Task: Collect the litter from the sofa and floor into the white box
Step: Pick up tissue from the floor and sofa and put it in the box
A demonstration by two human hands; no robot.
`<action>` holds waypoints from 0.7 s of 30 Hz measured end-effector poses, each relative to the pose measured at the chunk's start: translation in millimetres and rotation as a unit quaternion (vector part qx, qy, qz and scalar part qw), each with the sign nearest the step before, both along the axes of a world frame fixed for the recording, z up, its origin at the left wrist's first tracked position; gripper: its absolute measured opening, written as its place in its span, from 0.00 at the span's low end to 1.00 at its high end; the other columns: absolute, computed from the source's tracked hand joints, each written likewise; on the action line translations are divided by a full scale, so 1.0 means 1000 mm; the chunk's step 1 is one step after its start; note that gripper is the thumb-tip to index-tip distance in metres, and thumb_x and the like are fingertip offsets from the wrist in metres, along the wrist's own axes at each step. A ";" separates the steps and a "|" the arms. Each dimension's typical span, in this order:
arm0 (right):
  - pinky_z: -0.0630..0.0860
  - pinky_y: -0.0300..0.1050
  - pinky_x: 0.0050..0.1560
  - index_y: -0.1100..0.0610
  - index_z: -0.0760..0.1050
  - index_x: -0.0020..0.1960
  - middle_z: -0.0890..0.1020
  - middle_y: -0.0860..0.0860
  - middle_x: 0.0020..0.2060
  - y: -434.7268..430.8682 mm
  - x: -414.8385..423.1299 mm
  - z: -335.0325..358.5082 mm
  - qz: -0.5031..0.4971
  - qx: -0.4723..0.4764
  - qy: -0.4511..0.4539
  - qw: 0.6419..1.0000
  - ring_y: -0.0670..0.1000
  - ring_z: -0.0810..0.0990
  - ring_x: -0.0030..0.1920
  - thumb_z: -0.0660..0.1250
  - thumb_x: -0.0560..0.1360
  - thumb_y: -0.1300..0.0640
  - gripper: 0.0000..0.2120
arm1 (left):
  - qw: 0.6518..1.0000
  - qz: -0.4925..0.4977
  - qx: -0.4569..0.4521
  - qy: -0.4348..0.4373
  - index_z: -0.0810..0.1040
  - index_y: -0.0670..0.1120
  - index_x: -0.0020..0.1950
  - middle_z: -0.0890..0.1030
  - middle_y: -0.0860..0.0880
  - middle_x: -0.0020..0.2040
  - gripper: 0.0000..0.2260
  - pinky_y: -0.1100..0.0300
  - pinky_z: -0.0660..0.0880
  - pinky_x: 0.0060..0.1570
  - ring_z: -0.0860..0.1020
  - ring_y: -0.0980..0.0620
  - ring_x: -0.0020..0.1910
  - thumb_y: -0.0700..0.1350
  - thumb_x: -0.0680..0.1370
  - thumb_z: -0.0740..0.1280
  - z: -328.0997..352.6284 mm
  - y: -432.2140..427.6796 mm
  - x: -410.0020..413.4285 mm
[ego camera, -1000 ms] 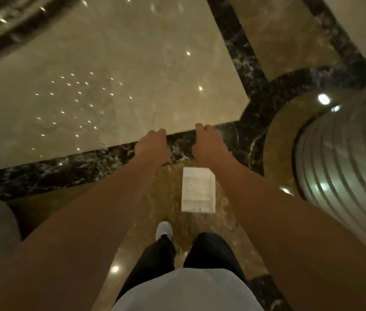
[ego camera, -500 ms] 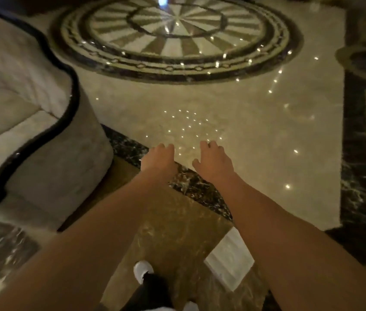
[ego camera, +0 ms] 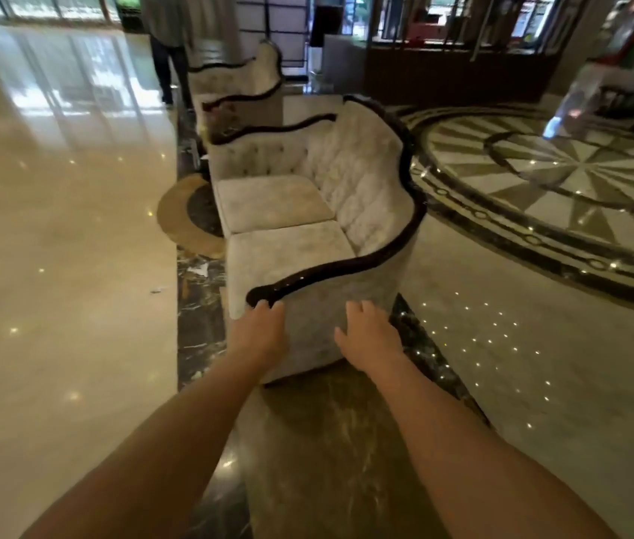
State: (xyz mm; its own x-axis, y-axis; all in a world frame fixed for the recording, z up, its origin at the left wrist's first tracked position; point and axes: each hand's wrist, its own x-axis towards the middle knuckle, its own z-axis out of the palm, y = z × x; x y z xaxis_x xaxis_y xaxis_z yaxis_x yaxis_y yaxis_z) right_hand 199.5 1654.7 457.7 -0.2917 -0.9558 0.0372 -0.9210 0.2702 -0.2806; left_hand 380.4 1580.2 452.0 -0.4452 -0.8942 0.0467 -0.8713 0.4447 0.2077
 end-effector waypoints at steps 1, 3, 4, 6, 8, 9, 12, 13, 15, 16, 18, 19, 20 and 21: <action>0.73 0.51 0.52 0.54 0.66 0.65 0.72 0.55 0.60 -0.032 0.033 -0.001 0.027 -0.005 0.002 1.000 0.57 0.71 0.59 0.60 0.76 0.45 0.21 | 0.999 0.038 0.009 0.001 0.69 0.52 0.51 0.75 0.48 0.48 0.09 0.53 0.71 0.36 0.74 0.46 0.46 0.48 0.72 0.63 -0.003 -0.022 0.033; 0.73 0.51 0.54 0.55 0.67 0.65 0.72 0.55 0.60 -0.081 0.090 0.000 0.075 -0.014 -0.003 0.997 0.57 0.72 0.59 0.61 0.76 0.46 0.21 | 0.996 0.088 0.026 0.000 0.71 0.51 0.54 0.76 0.48 0.51 0.12 0.53 0.72 0.37 0.75 0.45 0.48 0.48 0.71 0.64 -0.009 -0.052 0.082; 0.74 0.51 0.54 0.55 0.67 0.65 0.73 0.54 0.60 -0.111 0.126 -0.001 0.105 -0.016 -0.008 0.994 0.57 0.72 0.58 0.61 0.77 0.47 0.20 | 0.993 0.115 0.031 -0.004 0.72 0.51 0.56 0.76 0.48 0.52 0.14 0.53 0.73 0.38 0.76 0.44 0.49 0.49 0.71 0.65 -0.012 -0.071 0.113; 0.74 0.52 0.52 0.57 0.67 0.64 0.72 0.54 0.59 -0.155 0.184 -0.003 0.151 0.000 -0.008 0.989 0.57 0.71 0.57 0.60 0.77 0.48 0.19 | 0.988 0.151 0.037 -0.009 0.72 0.51 0.58 0.76 0.48 0.52 0.16 0.53 0.74 0.41 0.76 0.44 0.50 0.52 0.71 0.66 -0.014 -0.096 0.160; 0.74 0.52 0.51 0.57 0.68 0.65 0.72 0.54 0.59 -0.192 0.238 -0.006 0.209 0.015 0.010 0.978 0.57 0.71 0.58 0.60 0.78 0.50 0.19 | 0.980 0.190 0.048 -0.013 0.72 0.51 0.57 0.76 0.47 0.53 0.16 0.52 0.75 0.44 0.76 0.44 0.51 0.53 0.72 0.66 -0.018 -0.122 0.208; 0.75 0.53 0.51 0.57 0.67 0.66 0.72 0.55 0.61 -0.207 0.256 -0.007 0.223 0.018 0.004 0.975 0.58 0.72 0.58 0.60 0.78 0.50 0.19 | 0.977 0.206 0.053 -0.016 0.71 0.51 0.57 0.76 0.47 0.53 0.15 0.52 0.75 0.44 0.76 0.44 0.51 0.52 0.72 0.65 -0.020 -0.132 0.227; 0.75 0.55 0.52 0.56 0.68 0.64 0.72 0.57 0.64 -0.270 0.306 -0.017 0.243 0.029 -0.012 0.970 0.60 0.73 0.58 0.61 0.76 0.51 0.19 | 0.965 0.254 0.070 -0.010 0.71 0.49 0.56 0.76 0.47 0.53 0.13 0.53 0.74 0.42 0.76 0.44 0.51 0.50 0.73 0.63 -0.035 -0.182 0.285; 0.76 0.55 0.53 0.56 0.68 0.64 0.72 0.57 0.63 -0.286 0.314 -0.020 0.245 0.038 -0.012 0.969 0.59 0.73 0.58 0.61 0.76 0.51 0.19 | 0.963 0.259 0.074 -0.010 0.71 0.49 0.56 0.76 0.47 0.52 0.13 0.53 0.73 0.41 0.75 0.44 0.51 0.49 0.73 0.63 -0.037 -0.195 0.296; 0.77 0.56 0.53 0.56 0.66 0.65 0.72 0.56 0.62 -0.330 0.330 -0.031 0.245 0.058 -0.017 0.968 0.58 0.73 0.59 0.60 0.76 0.51 0.19 | 0.960 0.266 0.083 -0.015 0.71 0.48 0.57 0.76 0.46 0.52 0.12 0.54 0.72 0.40 0.75 0.44 0.50 0.48 0.74 0.62 -0.047 -0.232 0.318; 0.77 0.55 0.54 0.55 0.66 0.66 0.72 0.56 0.63 -0.360 0.339 -0.041 0.247 0.061 -0.018 0.967 0.57 0.72 0.60 0.60 0.76 0.51 0.20 | 0.959 0.268 0.084 -0.017 0.71 0.48 0.57 0.76 0.46 0.52 0.12 0.54 0.71 0.39 0.75 0.44 0.50 0.48 0.74 0.62 -0.056 -0.258 0.328; 0.76 0.55 0.54 0.55 0.66 0.66 0.72 0.56 0.63 -0.410 0.348 -0.057 0.237 0.066 -0.020 0.969 0.57 0.71 0.62 0.61 0.76 0.52 0.20 | 0.957 0.275 0.086 -0.018 0.71 0.48 0.56 0.76 0.46 0.52 0.11 0.55 0.70 0.38 0.75 0.45 0.48 0.47 0.74 0.62 -0.069 -0.304 0.340; 0.76 0.54 0.55 0.55 0.66 0.66 0.71 0.56 0.63 -0.441 0.353 -0.065 0.227 0.071 -0.028 0.971 0.57 0.70 0.62 0.61 0.76 0.52 0.20 | 0.956 0.279 0.094 -0.015 0.71 0.48 0.56 0.75 0.46 0.51 0.11 0.55 0.70 0.37 0.75 0.45 0.48 0.47 0.75 0.62 -0.077 -0.334 0.347; 0.75 0.55 0.57 0.54 0.66 0.66 0.70 0.56 0.64 -0.461 0.355 -0.070 0.214 0.076 -0.033 0.973 0.58 0.70 0.64 0.62 0.76 0.52 0.20 | 0.955 0.279 0.103 -0.016 0.71 0.48 0.56 0.75 0.46 0.52 0.11 0.55 0.69 0.37 0.75 0.45 0.48 0.47 0.75 0.62 -0.081 -0.354 0.350; 0.74 0.55 0.59 0.54 0.66 0.67 0.69 0.56 0.66 -0.498 0.359 -0.079 0.201 0.096 -0.036 0.974 0.58 0.68 0.66 0.62 0.76 0.51 0.20 | 0.952 0.279 0.122 -0.021 0.70 0.48 0.57 0.75 0.47 0.52 0.12 0.56 0.69 0.38 0.75 0.46 0.49 0.47 0.75 0.63 -0.088 -0.393 0.354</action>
State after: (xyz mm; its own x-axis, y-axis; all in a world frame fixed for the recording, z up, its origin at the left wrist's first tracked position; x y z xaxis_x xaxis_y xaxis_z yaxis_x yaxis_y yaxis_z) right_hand 558.9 1156.4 378.8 0.1131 -0.9808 -0.1591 -0.9432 -0.0556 -0.3275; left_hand 734.8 1187.7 364.0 0.1062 -0.9740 -0.2002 -0.9675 -0.1477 0.2052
